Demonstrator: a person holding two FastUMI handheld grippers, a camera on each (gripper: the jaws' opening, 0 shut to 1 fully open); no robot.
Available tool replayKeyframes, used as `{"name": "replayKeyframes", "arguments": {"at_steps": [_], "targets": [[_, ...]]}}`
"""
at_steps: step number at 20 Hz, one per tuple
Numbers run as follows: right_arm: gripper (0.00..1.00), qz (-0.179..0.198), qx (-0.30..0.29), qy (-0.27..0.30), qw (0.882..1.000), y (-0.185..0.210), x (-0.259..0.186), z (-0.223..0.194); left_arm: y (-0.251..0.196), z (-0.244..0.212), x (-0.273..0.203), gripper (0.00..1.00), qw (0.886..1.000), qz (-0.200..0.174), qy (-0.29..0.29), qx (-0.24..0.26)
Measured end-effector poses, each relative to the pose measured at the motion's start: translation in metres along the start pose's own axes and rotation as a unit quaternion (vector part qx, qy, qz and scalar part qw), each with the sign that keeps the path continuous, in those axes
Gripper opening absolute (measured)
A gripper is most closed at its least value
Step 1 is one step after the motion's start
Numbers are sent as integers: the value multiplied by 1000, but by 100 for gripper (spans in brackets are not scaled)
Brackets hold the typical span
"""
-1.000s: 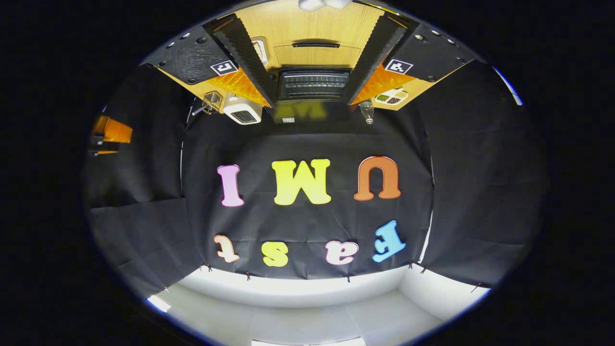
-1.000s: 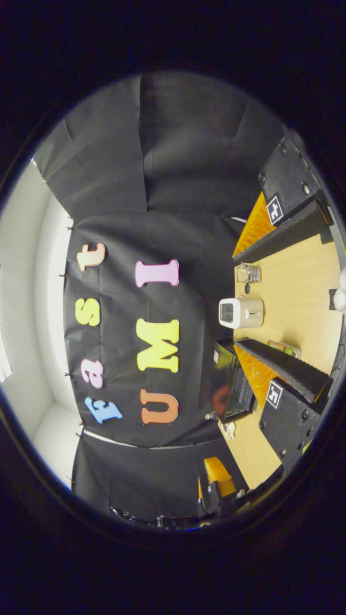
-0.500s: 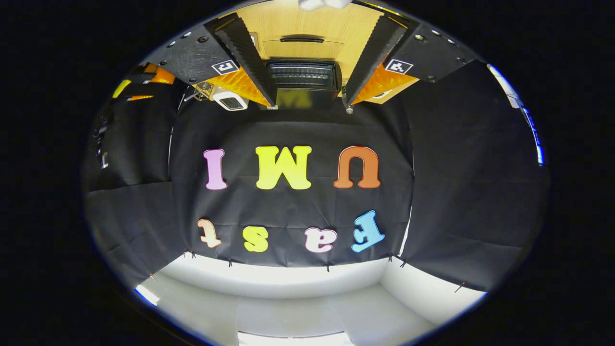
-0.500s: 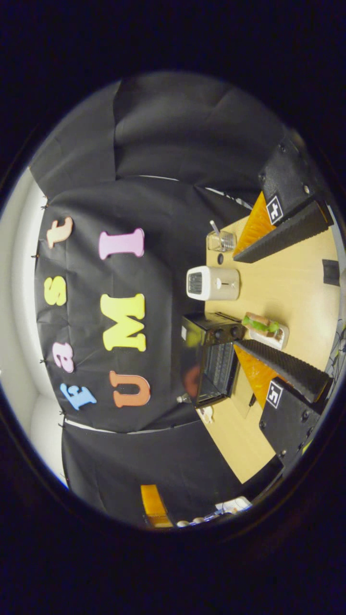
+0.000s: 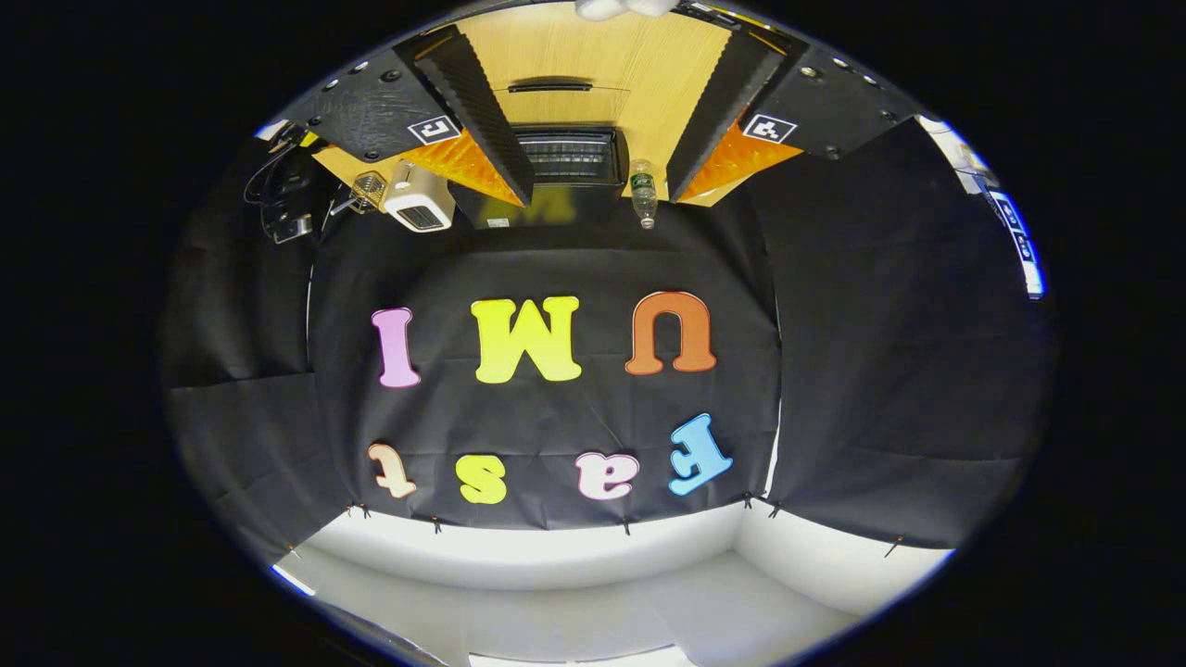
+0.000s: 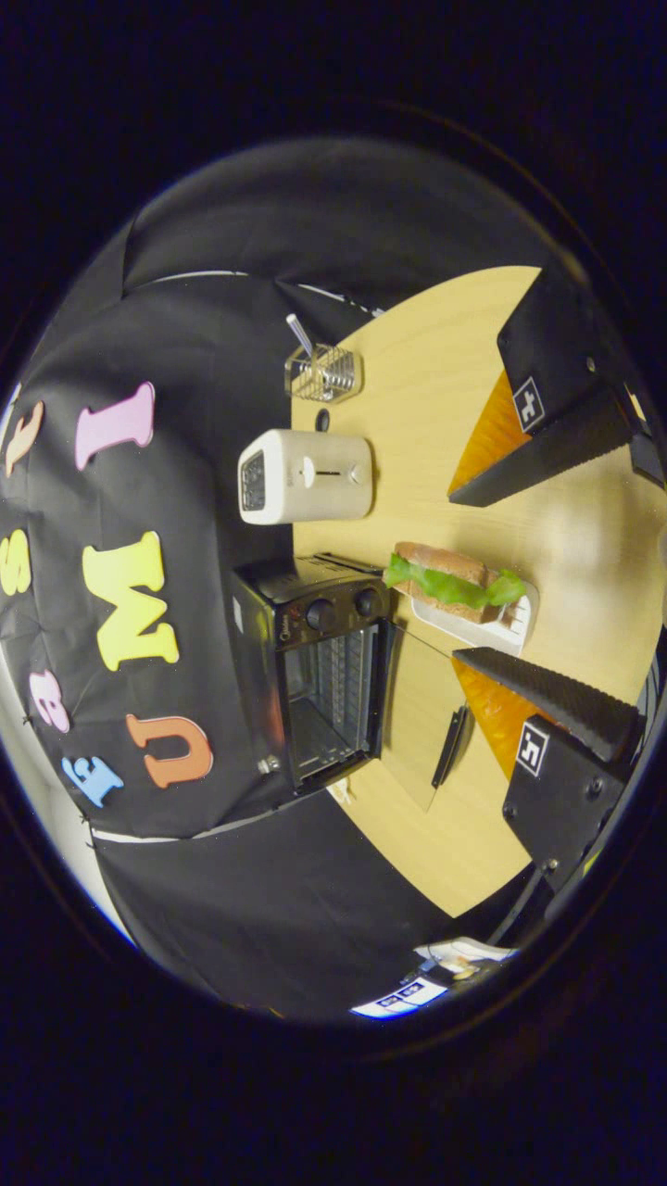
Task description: Open the electric oven with the left hand, put the food in, and close the electric oven.
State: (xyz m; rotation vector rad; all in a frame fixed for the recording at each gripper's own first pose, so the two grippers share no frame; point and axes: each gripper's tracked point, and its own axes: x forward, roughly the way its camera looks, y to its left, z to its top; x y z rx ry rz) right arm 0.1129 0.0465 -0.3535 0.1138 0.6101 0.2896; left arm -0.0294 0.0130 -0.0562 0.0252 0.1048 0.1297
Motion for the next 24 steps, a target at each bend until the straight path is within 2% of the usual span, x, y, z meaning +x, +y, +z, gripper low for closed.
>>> {"name": "replayKeyframes", "arguments": {"at_steps": [2, 3, 4, 5, 6, 7, 8, 9, 10, 11, 12, 14, 15, 18, 19, 20, 21, 24], "targets": [[98, 10, 17, 22, 1000, -3, 24, -1, 0, -3, 3, 95, 1000, 7, 7, 5], [87, 18, 29, 30, 999, -2, 36, 1, 1, -4, 5, 95, 1000, 10, 10, 6], [84, 24, 38, 45, 998, -2, 45, 0, 0, -5, 7, 95, 1000, 12, 14, 5], [94, 31, 46, 58, 997, -1, 52, -1, -1, -6, 9, 95, 1000, 14, 19, 5], [92, 35, 53, 70, 996, 0, 57, -2, -2, -8, 10, 95, 1000, 15, 23, 4], [78, 37, 59, 83, 994, 0, 61, -4, -3, -9, 13, 95, 1000, 15, 27, 4], [84, 40, 66, 89, 993, 2, 66, -4, -3, -10, 15, 88, 999, 16, 30, 4], [70, 43, 71, 94, 992, 4, 67, -5, -3, -11, 16, 88, 999, 15, 34, 4], [75, 41, 75, 98, 992, 3, 68, -5, -4, -11, 18, 88, 999, 15, 35, 4], [67, 40, 78, 99, 991, 3, 69, -6, -3, -10, 19, 88, 999, 15, 36, 3], [66, 40, 82, 101, 991, 4, 68, -5, -3, -11, 20, 89, 999, 14, 37, 3], [39, 36, 82, 98, 991, 6, 69, -4, -1, -13, 21, 88, 999, 14, 36, 3], [45, 35, 83, 95, 991, 8, 67, -2, 2, -14, 22, 88, 999, 13, 36, 2], [43, 26, 86, 74, 993, 13, 57, 14, 5, -15, 24, 89, 999, 7, 36, -2], [34, 23, 89, 65, 994, 15, 52, 21, 7, -15, 25, 95, 999, 4, 35, -3], [34, 21, 97, 53, 994, 18, 48, 29, 9, -15, 26, 95, 999, 1, 32, -2], [42, 22, 110, 40, 993, 23, 43, 38, 12, -15, 27, 95, 1000, 0, 31, -1], [43, 27, 157, 0, 987, 43, 34, 62, 17, -17, 26, 95, 999, -10, 31, -4]]}}
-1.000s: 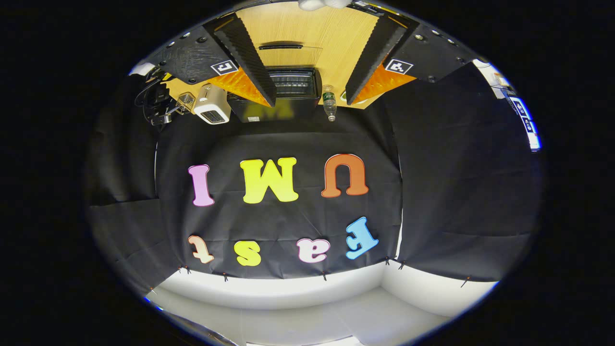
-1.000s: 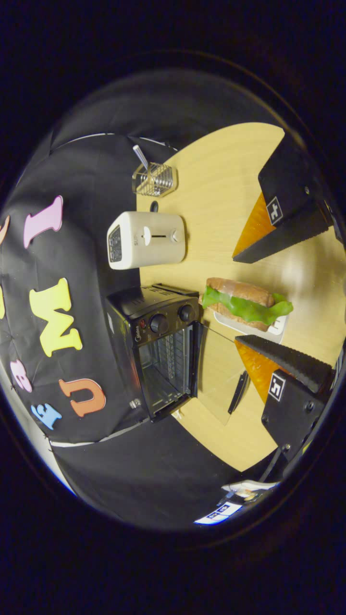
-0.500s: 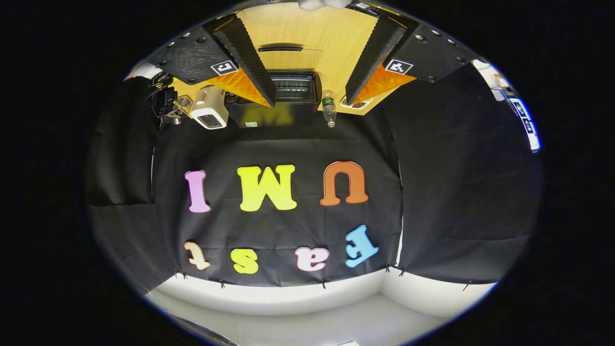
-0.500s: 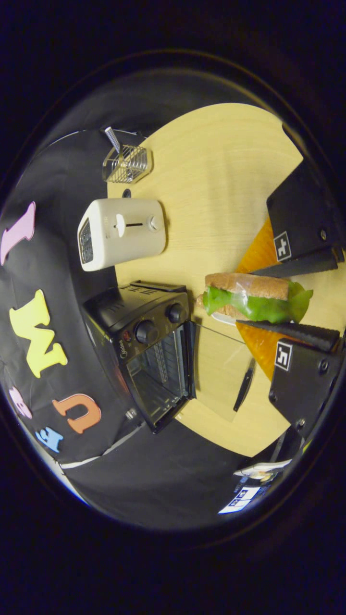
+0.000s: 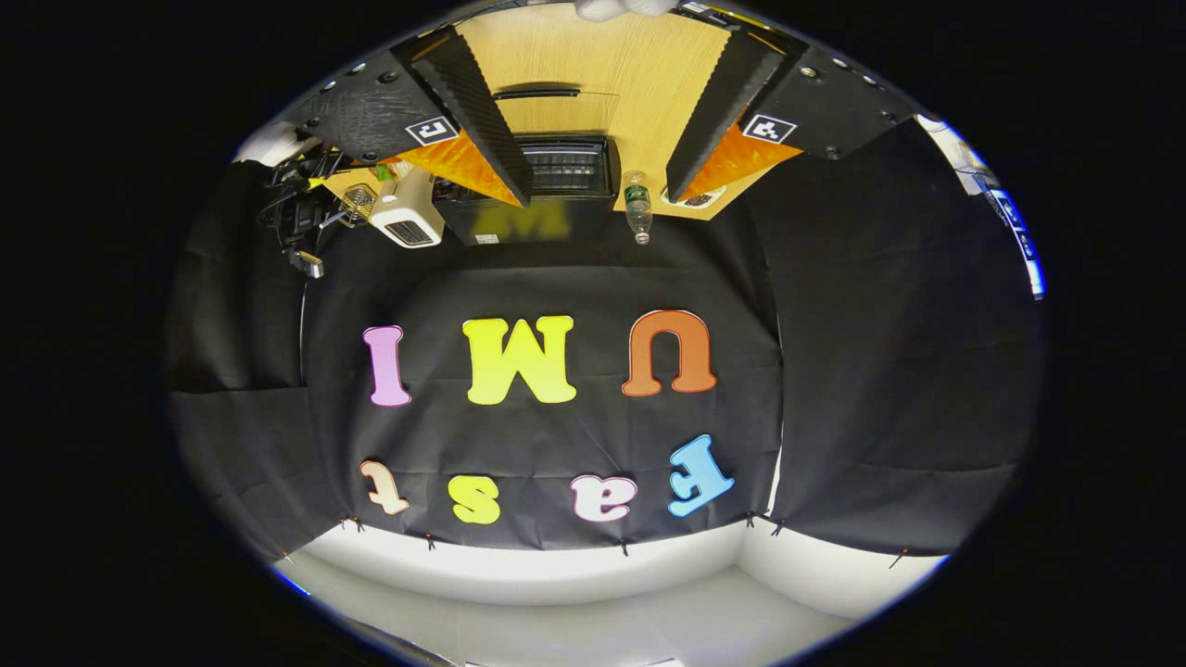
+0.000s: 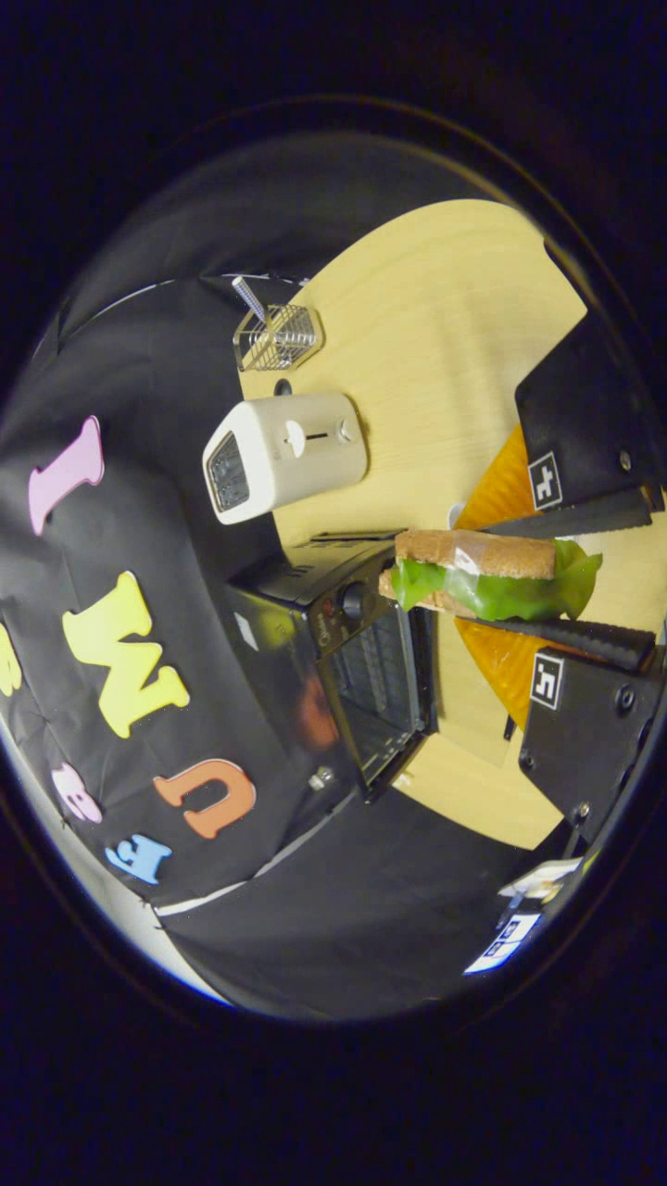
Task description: Open the electric oven with the left hand, put the food in, and close the electric oven.
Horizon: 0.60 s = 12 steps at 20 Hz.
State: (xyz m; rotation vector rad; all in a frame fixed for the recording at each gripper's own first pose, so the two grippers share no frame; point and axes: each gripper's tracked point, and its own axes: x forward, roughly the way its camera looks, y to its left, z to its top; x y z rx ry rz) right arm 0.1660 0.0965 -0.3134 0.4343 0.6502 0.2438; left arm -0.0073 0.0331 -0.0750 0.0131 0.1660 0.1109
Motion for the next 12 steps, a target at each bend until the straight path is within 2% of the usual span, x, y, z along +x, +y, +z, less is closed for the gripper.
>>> {"name": "replayKeyframes", "arguments": {"at_steps": [6, 12], "targets": [[42, 31, 89, -64, 994, 53, 18, 5, 11, -11, -2, 95, 1000, -17, 13, 17], [42, 76, 208, -116, 968, 108, 62, -6, 18, -24, -7, 95, 999, -27, 30, 20]]}}
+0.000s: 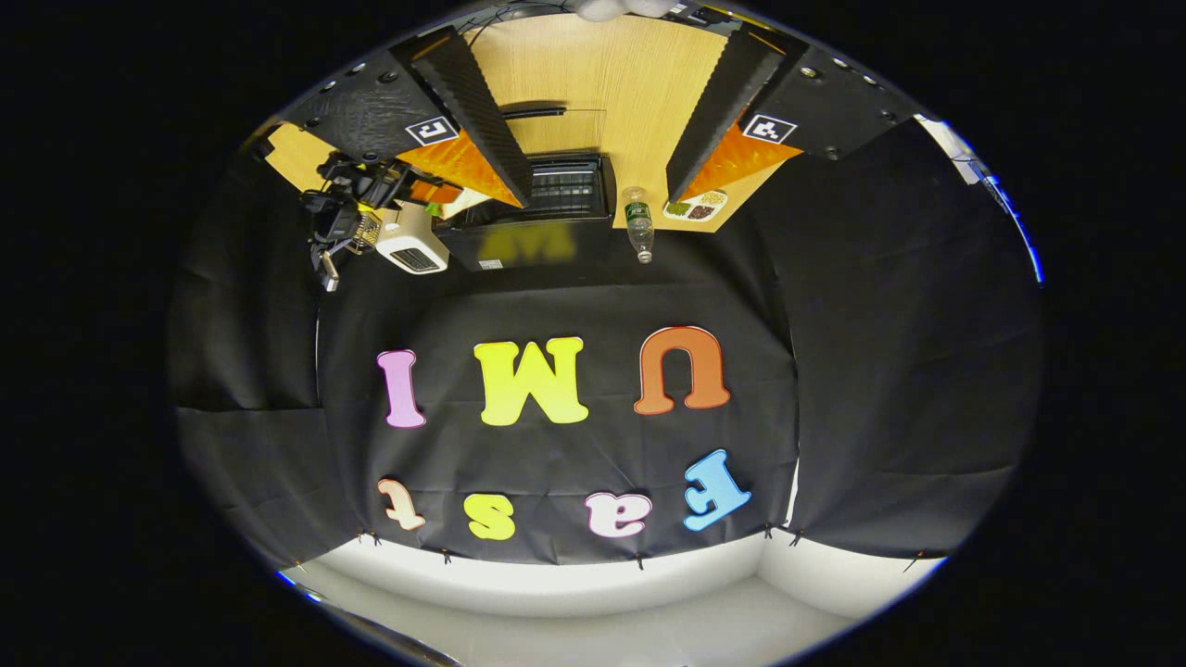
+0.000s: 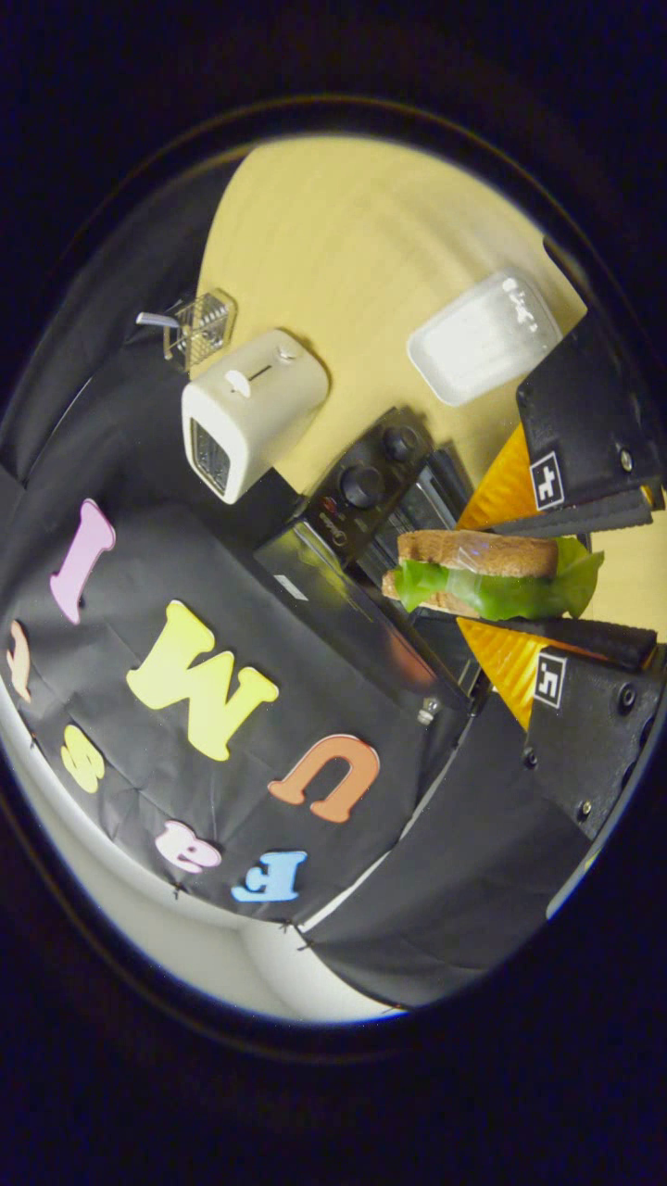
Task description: Open the electric oven with the left hand, put the food in, and close the electric oven.
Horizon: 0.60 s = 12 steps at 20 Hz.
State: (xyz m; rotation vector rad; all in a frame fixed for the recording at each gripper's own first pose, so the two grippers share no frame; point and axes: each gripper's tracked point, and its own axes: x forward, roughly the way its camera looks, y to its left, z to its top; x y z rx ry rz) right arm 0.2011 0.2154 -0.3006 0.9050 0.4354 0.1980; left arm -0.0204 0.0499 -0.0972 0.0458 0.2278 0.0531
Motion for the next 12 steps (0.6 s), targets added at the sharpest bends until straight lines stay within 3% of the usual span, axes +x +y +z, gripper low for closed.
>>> {"name": "replayKeyframes", "arguments": {"at_steps": [7, 12], "targets": [[42, -7, 71, -20, 997, 6, 73, -39, 12, -17, -2, 95, 1000, 1, 13, 6], [42, -15, 77, -38, 996, 5, 122, -36, 22, -29, 3, 95, 1000, 9, 23, 10]]}}
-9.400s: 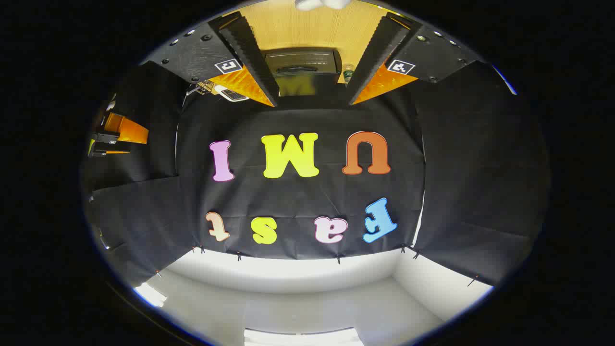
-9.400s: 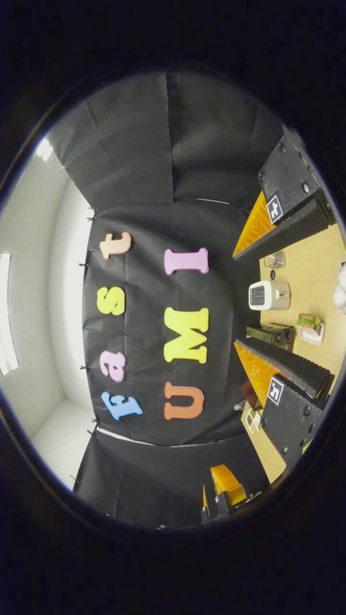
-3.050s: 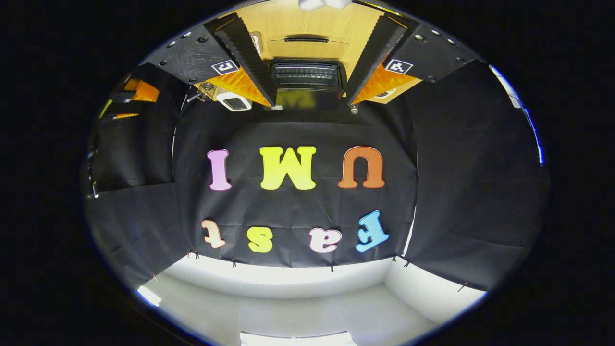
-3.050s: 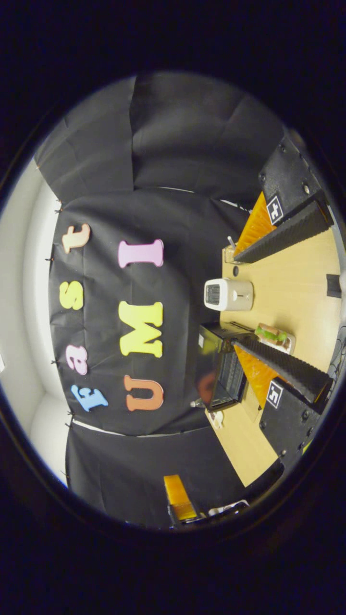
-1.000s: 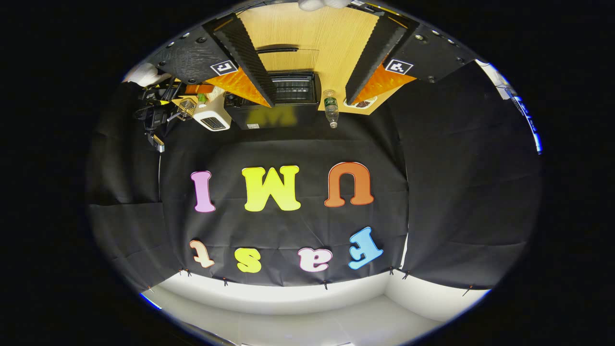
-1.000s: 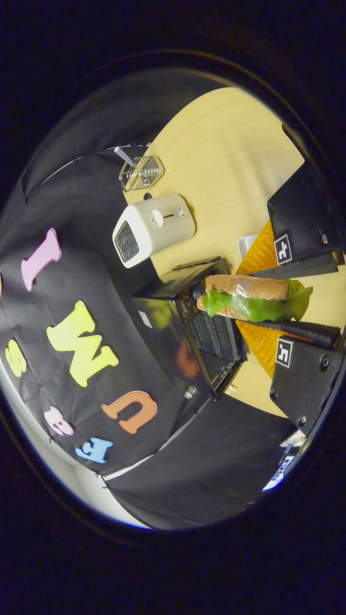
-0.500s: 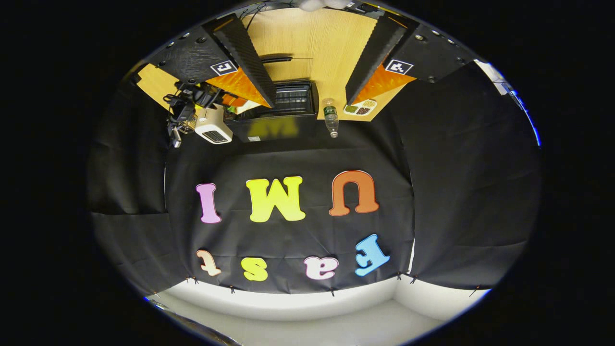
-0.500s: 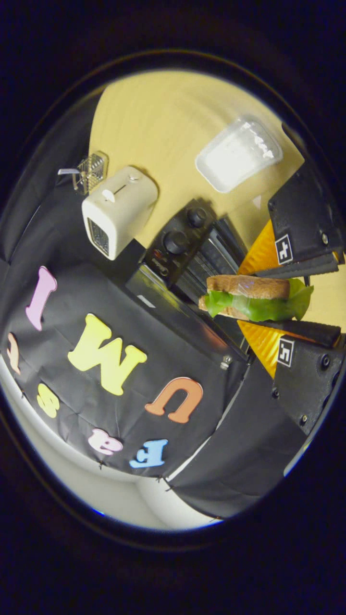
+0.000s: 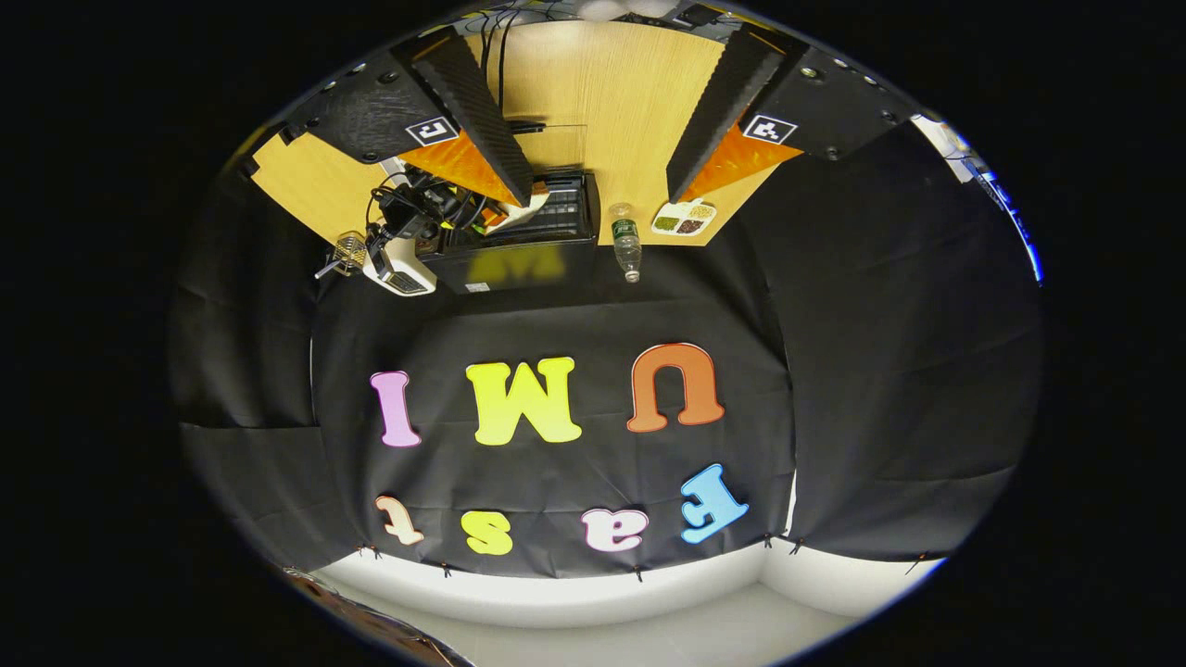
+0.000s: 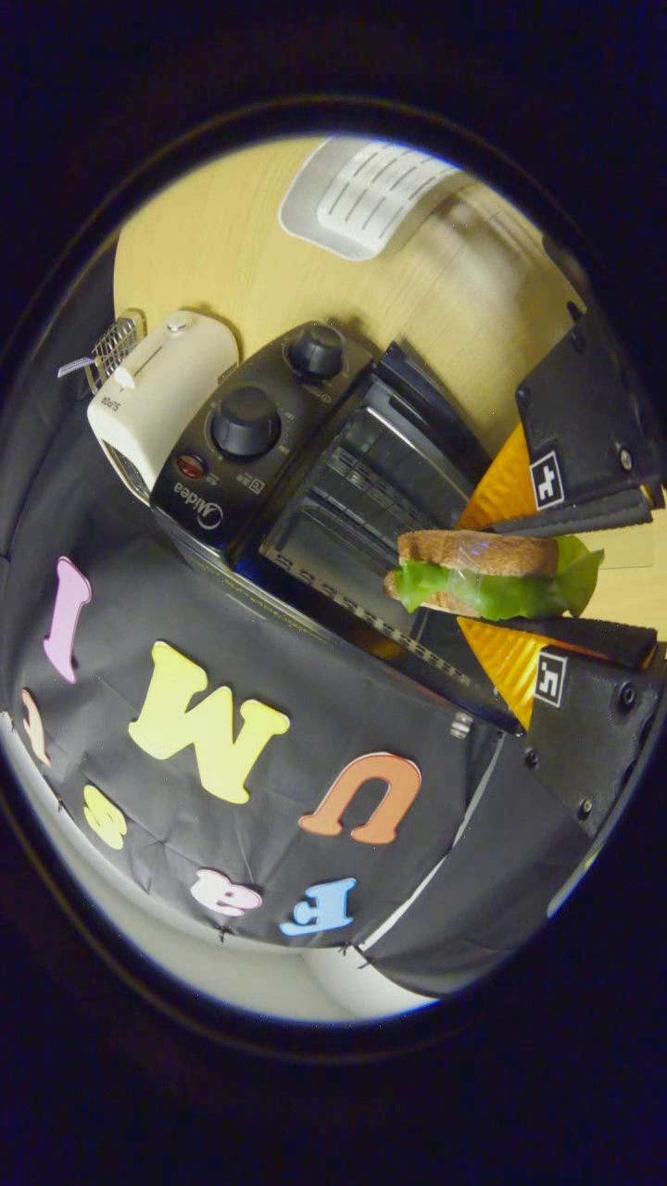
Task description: Open the electric oven with the left hand, put the food in, and close the electric oven.
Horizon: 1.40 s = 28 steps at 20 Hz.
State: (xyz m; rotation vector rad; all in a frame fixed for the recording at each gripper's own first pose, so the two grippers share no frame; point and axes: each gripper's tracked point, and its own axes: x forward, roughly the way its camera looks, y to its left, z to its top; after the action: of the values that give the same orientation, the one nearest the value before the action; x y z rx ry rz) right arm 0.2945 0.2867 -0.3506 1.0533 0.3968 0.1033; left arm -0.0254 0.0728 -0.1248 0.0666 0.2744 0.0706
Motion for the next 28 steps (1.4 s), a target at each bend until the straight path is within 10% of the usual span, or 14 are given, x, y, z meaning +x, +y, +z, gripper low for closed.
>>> {"name": "replayKeyframes", "arguments": {"at_steps": [13, 14, 16, 19, 28], "targets": [[41, -69, -111, -12, 991, -16, 55, 1, 9, -9, 20, 95, 1000, -3, 8, -13], [62, -74, -132, -8, 988, -18, 52, 5, 9, -9, 20, 95, 1000, -3, 8, -15], [62, -93, -199, 0, 976, -25, 47, 10, 8, -8, 21, 95, 1000, -4, 6, -21], [97, -110, -270, 3, 956, -32, 33, 17, 5, -6, 25, 95, 1000, -8, 0, -24], [99, -65, -427, -12, 902, 14, -73, 49, 4, 0, 29, 95, 999, -8, -26, -32]]}}
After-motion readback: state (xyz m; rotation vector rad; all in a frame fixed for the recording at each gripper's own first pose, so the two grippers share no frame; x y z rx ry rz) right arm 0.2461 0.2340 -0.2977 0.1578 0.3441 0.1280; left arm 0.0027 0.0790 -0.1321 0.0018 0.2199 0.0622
